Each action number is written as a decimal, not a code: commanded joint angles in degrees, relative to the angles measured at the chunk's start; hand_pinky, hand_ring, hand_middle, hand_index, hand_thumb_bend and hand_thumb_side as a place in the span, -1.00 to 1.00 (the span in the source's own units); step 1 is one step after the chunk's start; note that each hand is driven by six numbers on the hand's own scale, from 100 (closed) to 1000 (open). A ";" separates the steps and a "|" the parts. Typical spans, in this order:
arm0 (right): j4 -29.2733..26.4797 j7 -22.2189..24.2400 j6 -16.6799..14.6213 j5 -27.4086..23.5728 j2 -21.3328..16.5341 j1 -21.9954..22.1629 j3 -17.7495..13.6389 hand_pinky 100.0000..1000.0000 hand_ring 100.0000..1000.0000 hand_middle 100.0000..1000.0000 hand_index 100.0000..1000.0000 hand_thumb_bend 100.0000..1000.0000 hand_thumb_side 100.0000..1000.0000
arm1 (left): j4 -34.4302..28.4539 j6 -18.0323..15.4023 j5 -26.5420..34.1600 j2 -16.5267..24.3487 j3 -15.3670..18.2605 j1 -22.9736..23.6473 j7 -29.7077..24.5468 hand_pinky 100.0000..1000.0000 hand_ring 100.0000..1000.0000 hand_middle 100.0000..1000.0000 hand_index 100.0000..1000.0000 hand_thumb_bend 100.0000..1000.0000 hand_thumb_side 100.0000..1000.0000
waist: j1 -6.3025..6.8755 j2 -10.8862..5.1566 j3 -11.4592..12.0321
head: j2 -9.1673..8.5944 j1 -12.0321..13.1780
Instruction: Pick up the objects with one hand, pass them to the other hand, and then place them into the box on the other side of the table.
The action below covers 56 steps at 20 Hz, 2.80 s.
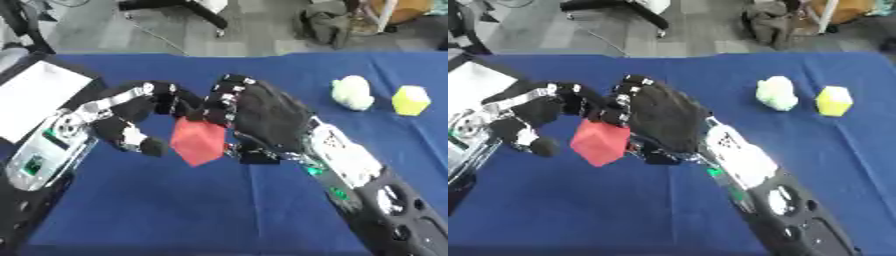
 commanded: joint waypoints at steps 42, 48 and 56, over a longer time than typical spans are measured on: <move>-3.10 -5.21 6.85 4.58 -0.54 -0.94 0.57 0.22 0.02 -0.34 -0.08 -0.88 -0.96 | 0.95 1.73 -0.70 0.86 -2.09 -3.02 1.82 0.33 0.23 0.24 0.48 0.57 -0.08 | 0.54 -0.39 -0.63 | -0.09 0.43; -3.24 -5.37 7.03 4.78 -0.40 -1.03 0.60 0.23 0.02 -0.34 -0.08 -0.88 -0.96 | 0.99 1.84 -0.72 0.93 -2.52 -3.49 1.48 0.32 0.18 0.18 0.43 0.51 -0.08 | 0.67 -0.40 -0.77 | -0.09 0.50; -3.43 -5.22 6.68 4.45 -0.33 -1.19 0.79 0.23 0.02 -0.34 -0.08 -0.88 -0.97 | 0.93 2.28 -0.85 0.46 -2.31 -4.09 3.95 0.30 0.16 0.16 0.41 0.46 -0.10 | 0.56 -0.38 -0.80 | -0.09 0.53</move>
